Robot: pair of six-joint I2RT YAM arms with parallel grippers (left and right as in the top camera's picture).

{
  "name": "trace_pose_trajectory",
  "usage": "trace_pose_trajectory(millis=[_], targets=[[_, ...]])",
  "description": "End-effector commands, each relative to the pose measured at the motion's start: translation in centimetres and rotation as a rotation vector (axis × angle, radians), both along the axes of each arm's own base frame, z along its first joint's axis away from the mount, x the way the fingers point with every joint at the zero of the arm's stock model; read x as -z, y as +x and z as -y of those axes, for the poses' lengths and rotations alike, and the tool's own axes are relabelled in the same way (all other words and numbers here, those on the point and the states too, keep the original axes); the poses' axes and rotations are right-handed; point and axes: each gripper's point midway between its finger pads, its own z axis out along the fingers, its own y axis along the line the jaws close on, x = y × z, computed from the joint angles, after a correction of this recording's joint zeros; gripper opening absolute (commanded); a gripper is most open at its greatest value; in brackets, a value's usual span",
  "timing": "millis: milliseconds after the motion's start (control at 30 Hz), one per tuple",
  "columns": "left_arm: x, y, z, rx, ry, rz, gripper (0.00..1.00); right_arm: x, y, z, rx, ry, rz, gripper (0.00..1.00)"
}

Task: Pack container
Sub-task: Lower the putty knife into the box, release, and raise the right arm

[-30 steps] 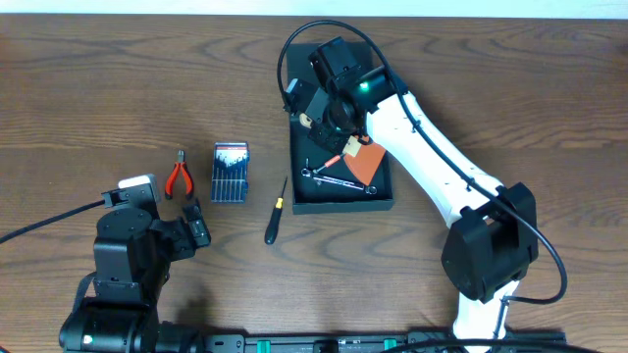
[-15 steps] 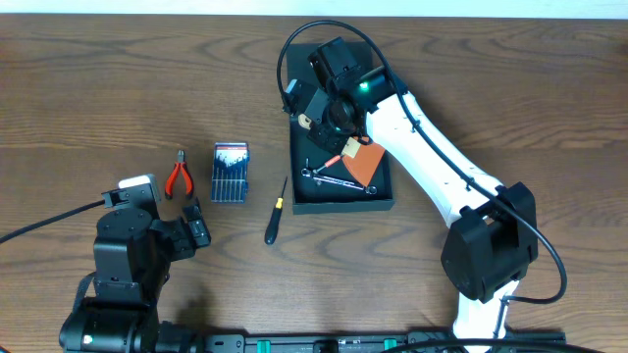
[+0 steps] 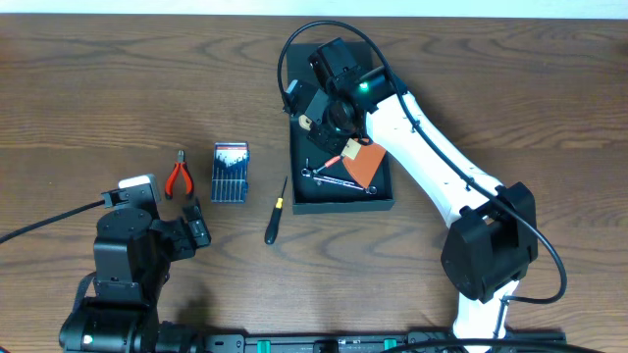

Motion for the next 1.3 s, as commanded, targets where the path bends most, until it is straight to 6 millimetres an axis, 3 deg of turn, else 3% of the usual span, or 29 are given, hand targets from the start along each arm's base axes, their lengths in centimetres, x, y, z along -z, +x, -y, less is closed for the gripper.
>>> trace_pose_trajectory(millis=[0, 667, 700, 767, 1033, 1133, 1200, 1267], targets=[[-1.0, 0.1, 0.1, -0.001, -0.017, 0.023, 0.98, 1.1, -0.9, -0.5, -0.016, -0.001, -0.036, 0.01], [-1.0, 0.1, 0.1, -0.001, -0.017, 0.022, 0.98, 5.9, -3.6, 0.3, -0.042, -0.015, -0.136, 0.02], [-1.0, 0.1, 0.1, -0.001, -0.017, 0.022, 0.99, 5.8, -3.5, 0.2, -0.042, -0.014, -0.134, 0.06], [-1.0, 0.1, 0.1, -0.001, -0.017, 0.022, 0.99, 5.8, -3.4, 0.2, -0.042, -0.011, -0.129, 0.38], [-1.0, 0.1, 0.1, -0.001, -0.016, 0.023, 0.98, 5.0, -3.0, 0.0, -0.042, -0.001, -0.115, 0.66], [-1.3, 0.4, 0.2, -0.001, -0.018, 0.038, 0.98, 2.8, -2.4, -0.4, -0.043, 0.019, -0.080, 0.82], [-1.3, 0.4, 0.7, 0.023, -0.037, 0.037, 0.98, 0.5, -1.6, -0.5, -0.037, 0.033, -0.040, 0.87], [-1.3, 0.4, 1.9, 0.075, -0.080, 0.035, 0.99, -2.9, 0.2, 0.1, -0.004, 0.040, 0.038, 0.99]])
